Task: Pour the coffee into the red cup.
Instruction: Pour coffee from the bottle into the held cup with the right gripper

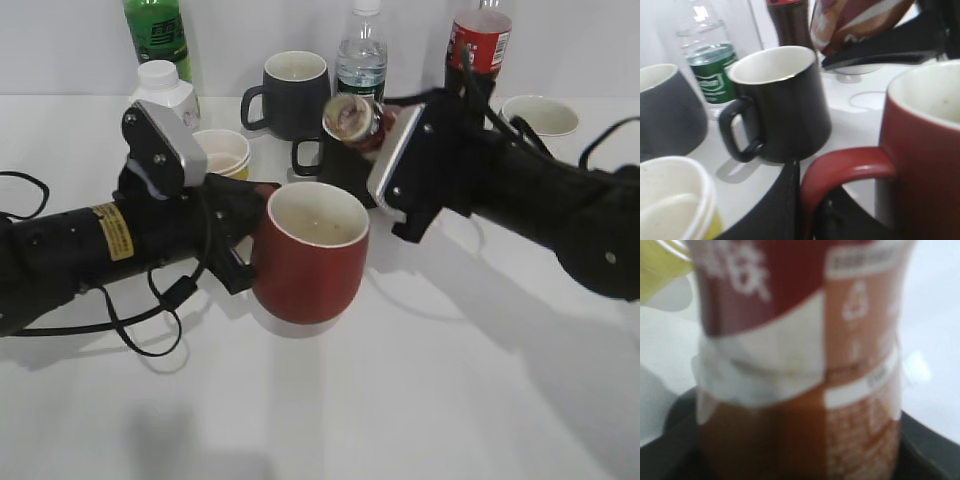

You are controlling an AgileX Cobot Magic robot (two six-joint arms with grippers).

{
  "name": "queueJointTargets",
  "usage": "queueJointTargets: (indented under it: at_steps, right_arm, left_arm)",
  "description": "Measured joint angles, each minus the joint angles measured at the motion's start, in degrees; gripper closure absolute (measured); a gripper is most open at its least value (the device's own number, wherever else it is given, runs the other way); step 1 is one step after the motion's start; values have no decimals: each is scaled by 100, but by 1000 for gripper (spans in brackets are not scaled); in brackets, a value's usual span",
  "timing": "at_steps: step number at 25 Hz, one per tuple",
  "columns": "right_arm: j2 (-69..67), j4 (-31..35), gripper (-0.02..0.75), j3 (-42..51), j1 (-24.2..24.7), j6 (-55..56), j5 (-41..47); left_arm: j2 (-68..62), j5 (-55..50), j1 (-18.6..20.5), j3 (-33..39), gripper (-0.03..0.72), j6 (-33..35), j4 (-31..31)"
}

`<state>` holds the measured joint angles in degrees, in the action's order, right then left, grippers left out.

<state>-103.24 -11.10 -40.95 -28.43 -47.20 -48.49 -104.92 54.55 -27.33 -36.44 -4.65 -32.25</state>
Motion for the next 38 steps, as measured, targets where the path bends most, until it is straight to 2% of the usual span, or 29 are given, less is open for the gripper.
queueJointTargets:
  at_steps: [12,30,38]
  right_arm:
    - [0,-474,235,-257,0,-831,239]
    - [0,-521,235,-257,0,-1691,244]
    - [0,-670,235,-257,0,-1945,239]
  left_arm:
    - [0,38,119,-5,643,124,26]
    - [0,542,119,286,643,139,-14]
    - [0,632,119,286,643,465,-9]
